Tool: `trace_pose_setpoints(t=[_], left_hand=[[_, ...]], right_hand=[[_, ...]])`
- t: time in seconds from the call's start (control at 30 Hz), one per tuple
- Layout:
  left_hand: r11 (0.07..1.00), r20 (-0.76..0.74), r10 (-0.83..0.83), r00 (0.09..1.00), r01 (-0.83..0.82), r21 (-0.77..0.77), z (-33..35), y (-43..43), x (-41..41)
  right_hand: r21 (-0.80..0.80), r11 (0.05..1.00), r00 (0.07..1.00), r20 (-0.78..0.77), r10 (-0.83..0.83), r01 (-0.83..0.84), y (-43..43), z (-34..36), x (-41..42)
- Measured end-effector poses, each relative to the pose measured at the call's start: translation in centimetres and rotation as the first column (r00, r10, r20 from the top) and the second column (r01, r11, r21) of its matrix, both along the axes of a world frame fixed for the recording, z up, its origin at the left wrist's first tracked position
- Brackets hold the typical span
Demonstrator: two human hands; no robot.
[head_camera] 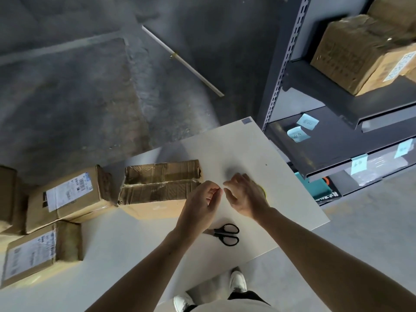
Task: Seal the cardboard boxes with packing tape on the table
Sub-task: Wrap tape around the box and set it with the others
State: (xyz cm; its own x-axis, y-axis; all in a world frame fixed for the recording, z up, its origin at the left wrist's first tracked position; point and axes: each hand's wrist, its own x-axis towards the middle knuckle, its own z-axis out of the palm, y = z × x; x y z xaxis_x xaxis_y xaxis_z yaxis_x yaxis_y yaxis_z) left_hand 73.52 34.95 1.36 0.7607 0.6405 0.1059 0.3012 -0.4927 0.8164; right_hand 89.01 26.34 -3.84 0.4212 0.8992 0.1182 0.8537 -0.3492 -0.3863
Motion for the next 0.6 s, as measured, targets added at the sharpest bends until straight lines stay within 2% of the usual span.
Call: trace_pose_setpoints(t=[0.1,0.2,0.3,0.4,0.5,0.6], left_hand=[[0.998,0.035,0.058,0.998,-0.059,0.014,0.4,0.7,-1.0],[0.988,0.008,0.156,0.988,-0.157,0.018,0.5,1.9,-2.8],[0.957,-0.037,0.286,0.958,-0.284,0.058,0.6,2.7,-4.8],[0.919,-0.13,0.394,0.91,-0.395,0.018,1.2,2.9,-6.5],[0.861,-0.195,0.498,0.845,-0.509,-0.006,1.3,3.2,-7.5],[0.828,-0.353,0.49,0.797,-0.552,-0.095,1.2,3.9,-8.2]], right_hand=[[0.212,0.977,0.992,-0.122,0.003,0.023,3.1,1.4,-0.6],[0.287,0.954,0.97,-0.243,-0.014,0.086,6.0,3.2,-1.7],[0.131,0.991,0.946,-0.319,0.049,-0.007,8.1,4.8,-2.4],[-0.036,0.994,0.927,-0.365,0.082,-0.102,9.6,5.1,-2.9],[-0.103,0.988,0.903,-0.425,0.058,-0.112,10.5,5.2,-3.4],[-0.118,0.991,0.897,-0.442,0.005,-0.064,10.9,5.1,-3.5]])
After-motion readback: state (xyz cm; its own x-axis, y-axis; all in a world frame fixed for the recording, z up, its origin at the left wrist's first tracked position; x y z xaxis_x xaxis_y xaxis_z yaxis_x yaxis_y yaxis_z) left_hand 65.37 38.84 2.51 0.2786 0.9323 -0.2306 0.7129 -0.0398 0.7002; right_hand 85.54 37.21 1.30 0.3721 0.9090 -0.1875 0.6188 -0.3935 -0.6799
